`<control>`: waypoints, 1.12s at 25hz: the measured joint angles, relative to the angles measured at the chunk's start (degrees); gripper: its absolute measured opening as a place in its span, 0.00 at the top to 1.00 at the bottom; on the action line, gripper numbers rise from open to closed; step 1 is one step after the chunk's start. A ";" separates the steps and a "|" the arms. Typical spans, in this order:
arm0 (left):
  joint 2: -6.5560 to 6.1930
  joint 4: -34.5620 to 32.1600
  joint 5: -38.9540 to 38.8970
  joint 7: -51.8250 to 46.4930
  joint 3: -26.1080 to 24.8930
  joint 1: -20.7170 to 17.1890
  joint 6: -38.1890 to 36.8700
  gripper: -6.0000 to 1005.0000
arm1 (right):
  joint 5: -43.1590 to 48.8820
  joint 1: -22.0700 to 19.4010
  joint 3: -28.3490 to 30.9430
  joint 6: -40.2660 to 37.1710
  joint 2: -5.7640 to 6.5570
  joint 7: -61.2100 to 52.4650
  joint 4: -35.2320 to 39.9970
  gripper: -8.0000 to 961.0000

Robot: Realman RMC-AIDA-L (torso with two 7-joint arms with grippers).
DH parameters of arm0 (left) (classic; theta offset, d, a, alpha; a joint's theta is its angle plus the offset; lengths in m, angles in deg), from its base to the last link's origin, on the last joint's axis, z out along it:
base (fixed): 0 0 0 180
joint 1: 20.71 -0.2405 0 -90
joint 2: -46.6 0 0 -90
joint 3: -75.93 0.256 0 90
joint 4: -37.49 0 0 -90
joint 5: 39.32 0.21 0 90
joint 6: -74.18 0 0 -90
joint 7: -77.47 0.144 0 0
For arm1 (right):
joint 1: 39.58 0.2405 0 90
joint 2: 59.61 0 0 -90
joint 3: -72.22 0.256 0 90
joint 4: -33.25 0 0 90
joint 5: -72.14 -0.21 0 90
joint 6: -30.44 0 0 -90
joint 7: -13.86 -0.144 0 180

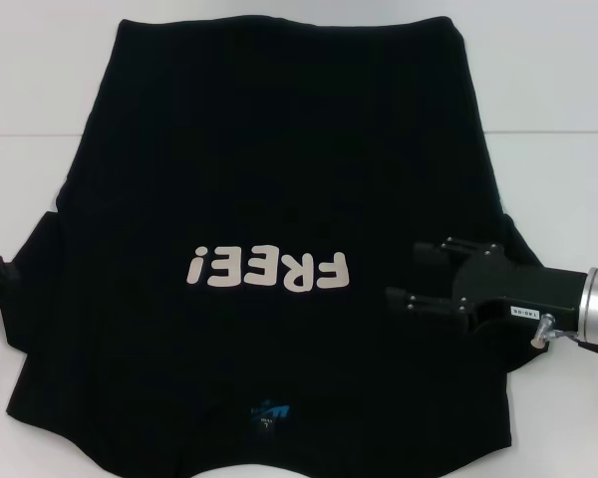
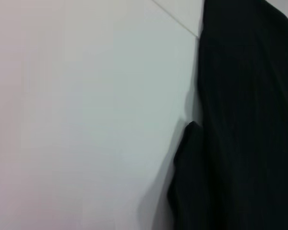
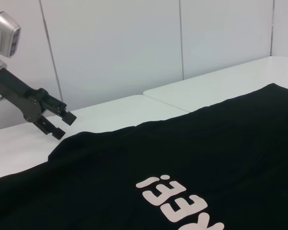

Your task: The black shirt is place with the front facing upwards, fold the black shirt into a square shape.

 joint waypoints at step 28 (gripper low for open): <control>1.44 2.69 0.67 0.93 2.88 1.68 1.88 0.13 | -0.78 0.00 0.00 -0.48 -0.09 0.00 0.04 0.14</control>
